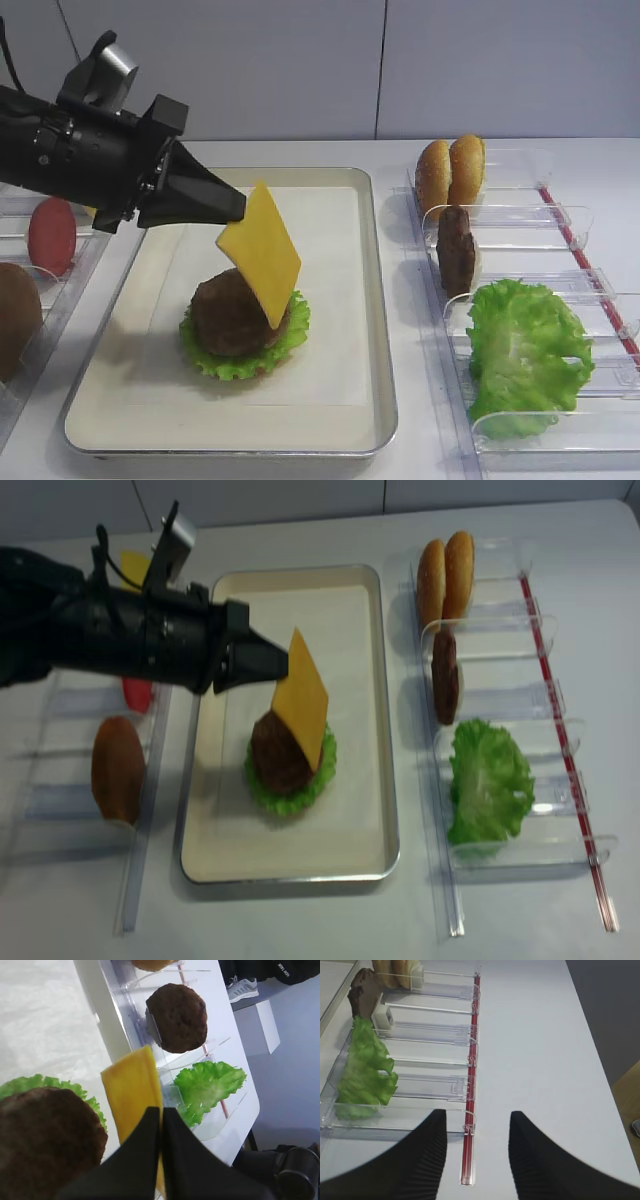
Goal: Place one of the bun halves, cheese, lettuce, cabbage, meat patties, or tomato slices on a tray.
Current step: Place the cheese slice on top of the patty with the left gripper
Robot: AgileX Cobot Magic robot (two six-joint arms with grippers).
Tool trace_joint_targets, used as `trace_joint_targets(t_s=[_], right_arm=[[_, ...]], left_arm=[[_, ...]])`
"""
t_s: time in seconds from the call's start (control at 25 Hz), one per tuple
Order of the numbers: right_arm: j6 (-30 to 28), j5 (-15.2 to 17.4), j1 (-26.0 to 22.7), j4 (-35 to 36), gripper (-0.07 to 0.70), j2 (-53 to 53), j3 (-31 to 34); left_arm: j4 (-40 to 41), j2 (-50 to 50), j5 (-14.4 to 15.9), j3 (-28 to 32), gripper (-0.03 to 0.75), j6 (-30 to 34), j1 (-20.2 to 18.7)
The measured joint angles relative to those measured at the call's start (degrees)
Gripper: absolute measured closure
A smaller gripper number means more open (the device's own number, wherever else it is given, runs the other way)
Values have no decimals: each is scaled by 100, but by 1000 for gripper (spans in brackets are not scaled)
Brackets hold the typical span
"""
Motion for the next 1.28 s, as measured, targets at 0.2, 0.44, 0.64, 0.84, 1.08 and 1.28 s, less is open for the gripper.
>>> trace_joint_targets(t_s=[0.2,0.44,0.64,0.84,1.08,1.28], right_arm=[[0,0,0,0,302,0,0],[0,0,0,0,302,0,0],[-13,0,0,0,302,0,0],[-13,0,0,0,302,0,0],[-13,0,0,0,302,0,0],[-13,0,0,0,302,0,0]], left_arm=[[106,200,0,4,729,-10,0],[509,239,-208,4,729,-107,0],[962,239,-443,4,729,-294,0],[1517,239,-640,4,729,-561,0],[1768,239,-722,4,729,-692,0],[1779,239,-735,4,729,-701,0]])
